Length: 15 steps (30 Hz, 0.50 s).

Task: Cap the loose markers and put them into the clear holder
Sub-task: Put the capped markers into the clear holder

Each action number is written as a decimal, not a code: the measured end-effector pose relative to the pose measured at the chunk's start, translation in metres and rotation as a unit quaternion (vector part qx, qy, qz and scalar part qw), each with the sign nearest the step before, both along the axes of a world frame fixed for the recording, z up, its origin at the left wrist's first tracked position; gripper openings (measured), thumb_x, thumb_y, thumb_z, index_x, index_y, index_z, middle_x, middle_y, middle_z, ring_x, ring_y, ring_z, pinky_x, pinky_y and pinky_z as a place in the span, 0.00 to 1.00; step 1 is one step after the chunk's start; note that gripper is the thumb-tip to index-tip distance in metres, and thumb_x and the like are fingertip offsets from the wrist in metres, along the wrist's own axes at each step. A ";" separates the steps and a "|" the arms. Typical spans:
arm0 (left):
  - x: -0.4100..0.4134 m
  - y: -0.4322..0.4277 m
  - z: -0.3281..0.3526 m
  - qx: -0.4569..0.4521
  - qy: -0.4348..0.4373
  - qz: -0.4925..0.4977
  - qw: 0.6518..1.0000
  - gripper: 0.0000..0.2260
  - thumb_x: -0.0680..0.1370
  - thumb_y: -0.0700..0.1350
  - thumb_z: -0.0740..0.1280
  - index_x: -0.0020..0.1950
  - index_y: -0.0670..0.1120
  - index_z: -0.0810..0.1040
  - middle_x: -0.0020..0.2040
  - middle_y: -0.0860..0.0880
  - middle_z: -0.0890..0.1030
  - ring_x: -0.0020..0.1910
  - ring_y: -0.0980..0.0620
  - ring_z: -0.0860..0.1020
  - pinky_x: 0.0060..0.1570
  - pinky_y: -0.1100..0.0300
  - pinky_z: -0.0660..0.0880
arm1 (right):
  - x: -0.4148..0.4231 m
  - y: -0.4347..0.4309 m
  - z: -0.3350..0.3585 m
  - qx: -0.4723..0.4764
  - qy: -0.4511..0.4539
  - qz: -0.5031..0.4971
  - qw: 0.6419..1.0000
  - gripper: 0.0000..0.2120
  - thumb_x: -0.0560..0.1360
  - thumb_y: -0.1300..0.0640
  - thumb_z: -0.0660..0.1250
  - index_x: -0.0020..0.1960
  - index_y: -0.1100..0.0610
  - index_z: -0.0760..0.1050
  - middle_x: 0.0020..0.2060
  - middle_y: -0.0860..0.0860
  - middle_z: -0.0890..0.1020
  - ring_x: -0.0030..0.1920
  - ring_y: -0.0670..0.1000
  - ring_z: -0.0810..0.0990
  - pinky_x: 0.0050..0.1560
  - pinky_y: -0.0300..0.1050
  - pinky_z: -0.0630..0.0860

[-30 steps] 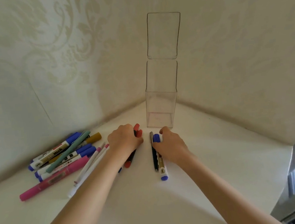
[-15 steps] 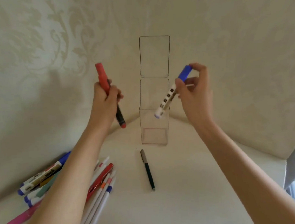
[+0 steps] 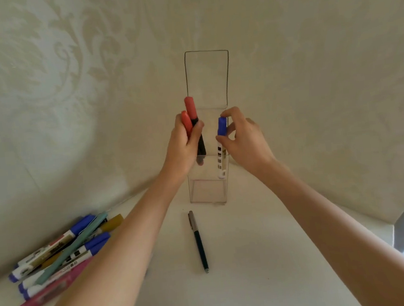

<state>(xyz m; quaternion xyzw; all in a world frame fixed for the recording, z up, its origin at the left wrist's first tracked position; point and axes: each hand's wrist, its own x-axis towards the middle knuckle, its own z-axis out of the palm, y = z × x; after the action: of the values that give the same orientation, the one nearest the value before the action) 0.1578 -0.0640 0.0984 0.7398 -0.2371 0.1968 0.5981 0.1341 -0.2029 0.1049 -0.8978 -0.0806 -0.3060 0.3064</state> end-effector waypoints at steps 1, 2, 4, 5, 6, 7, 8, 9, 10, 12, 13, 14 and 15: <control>0.000 0.000 -0.003 0.038 -0.001 0.017 0.999 0.05 0.80 0.44 0.59 0.49 0.43 0.67 0.36 0.48 0.74 0.26 0.54 0.76 0.26 0.60 0.75 | 0.000 -0.001 -0.002 -0.004 0.008 0.004 1.000 0.18 0.74 0.57 0.67 0.61 0.52 0.66 0.44 0.54 0.80 0.48 0.54 0.77 0.47 0.52 0.77; 0.001 0.000 -0.006 0.083 -0.003 0.036 0.996 0.06 0.79 0.45 0.60 0.47 0.43 0.68 0.34 0.46 0.75 0.26 0.53 0.76 0.28 0.60 0.75 | -0.001 -0.001 -0.003 -0.009 0.015 0.008 1.000 0.18 0.74 0.58 0.67 0.61 0.52 0.66 0.44 0.54 0.80 0.48 0.54 0.77 0.46 0.51 0.77; 0.001 0.003 -0.012 0.152 -0.007 0.073 0.986 0.07 0.78 0.46 0.63 0.42 0.45 0.69 0.32 0.48 0.74 0.27 0.54 0.73 0.30 0.63 0.71 | -0.002 -0.002 -0.007 -0.021 0.025 0.015 0.999 0.17 0.74 0.58 0.67 0.60 0.52 0.66 0.44 0.54 0.80 0.47 0.54 0.76 0.46 0.51 0.77; 0.000 0.005 -0.014 0.170 -0.008 0.086 0.982 0.07 0.77 0.45 0.65 0.41 0.45 0.70 0.31 0.50 0.72 0.28 0.56 0.71 0.32 0.65 0.68 | -0.003 -0.001 -0.008 -0.028 0.030 0.016 0.999 0.16 0.74 0.58 0.66 0.60 0.52 0.66 0.44 0.55 0.80 0.47 0.54 0.76 0.45 0.51 0.77; -0.002 0.008 -0.015 0.184 -0.007 0.089 0.979 0.05 0.76 0.44 0.66 0.43 0.45 0.72 0.31 0.51 0.71 0.29 0.56 0.70 0.34 0.64 0.67 | -0.003 0.000 -0.009 -0.037 0.035 0.017 0.999 0.16 0.74 0.58 0.66 0.59 0.52 0.66 0.44 0.55 0.80 0.47 0.54 0.76 0.45 0.50 0.77; -0.003 0.010 -0.015 0.200 -0.007 0.090 0.976 0.06 0.76 0.44 0.66 0.49 0.43 0.74 0.34 0.51 0.72 0.32 0.55 0.71 0.38 0.63 0.67 | -0.003 0.002 -0.009 -0.048 0.040 0.016 0.998 0.15 0.74 0.58 0.66 0.59 0.52 0.66 0.44 0.55 0.80 0.47 0.54 0.76 0.44 0.50 0.77; -0.006 0.011 -0.014 0.218 -0.005 0.091 0.972 0.10 0.76 0.44 0.67 0.55 0.42 0.73 0.37 0.50 0.74 0.35 0.53 0.72 0.40 0.61 0.68 | -0.003 0.003 -0.010 -0.059 0.046 0.014 0.997 0.15 0.74 0.57 0.66 0.58 0.52 0.66 0.44 0.55 0.80 0.46 0.54 0.77 0.43 0.49 0.77; -0.006 0.012 -0.013 0.236 -0.004 0.090 0.967 0.13 0.75 0.44 0.67 0.58 0.42 0.72 0.40 0.49 0.74 0.38 0.51 0.73 0.42 0.60 0.69 | -0.003 0.004 -0.010 -0.069 0.053 0.014 0.996 0.14 0.75 0.57 0.66 0.58 0.53 0.67 0.44 0.55 0.80 0.45 0.55 0.77 0.43 0.50 0.77; -0.006 0.012 -0.011 0.256 -0.002 0.088 0.963 0.14 0.75 0.46 0.67 0.58 0.43 0.72 0.40 0.49 0.75 0.38 0.50 0.74 0.41 0.60 0.70 | -0.002 0.004 -0.010 -0.075 0.063 0.015 0.995 0.12 0.75 0.56 0.65 0.57 0.53 0.68 0.44 0.55 0.81 0.44 0.55 0.78 0.43 0.50 0.78; -0.003 0.012 -0.005 0.295 0.020 0.080 0.952 0.12 0.75 0.52 0.66 0.51 0.44 0.75 0.38 0.50 0.78 0.37 0.49 0.77 0.40 0.57 0.72 | 0.000 0.005 -0.009 -0.083 0.087 0.010 0.993 0.07 0.75 0.57 0.63 0.54 0.53 0.71 0.44 0.55 0.81 0.44 0.56 0.78 0.44 0.50 0.78; -0.001 0.012 -0.003 0.310 0.038 0.073 0.947 0.13 0.75 0.54 0.65 0.48 0.44 0.76 0.38 0.50 0.80 0.37 0.49 0.79 0.41 0.56 0.73 | 0.001 0.005 -0.009 -0.093 0.099 0.002 0.991 0.06 0.76 0.57 0.61 0.52 0.54 0.73 0.45 0.56 0.81 0.45 0.56 0.77 0.44 0.50 0.77; 0.001 0.012 -0.001 0.321 0.055 0.064 0.943 0.14 0.75 0.55 0.65 0.45 0.44 0.78 0.38 0.50 0.82 0.39 0.49 0.80 0.44 0.55 0.74 | 0.002 0.005 -0.009 -0.102 0.107 -0.006 0.989 0.07 0.76 0.58 0.60 0.51 0.54 0.75 0.46 0.56 0.80 0.46 0.55 0.77 0.45 0.49 0.76; 0.003 0.012 0.000 0.327 0.063 0.060 0.941 0.15 0.75 0.55 0.65 0.44 0.44 0.79 0.39 0.49 0.83 0.41 0.48 0.80 0.45 0.54 0.74 | 0.003 0.005 -0.009 -0.107 0.112 -0.010 0.988 0.08 0.76 0.59 0.59 0.50 0.55 0.77 0.47 0.56 0.80 0.47 0.55 0.76 0.46 0.49 0.75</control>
<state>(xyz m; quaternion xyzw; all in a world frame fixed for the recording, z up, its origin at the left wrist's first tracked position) 0.1605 -0.0525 0.0987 0.9182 -0.2053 0.0968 0.3245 0.1371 -0.1981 0.0959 -0.9547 -0.0688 -0.1963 0.2130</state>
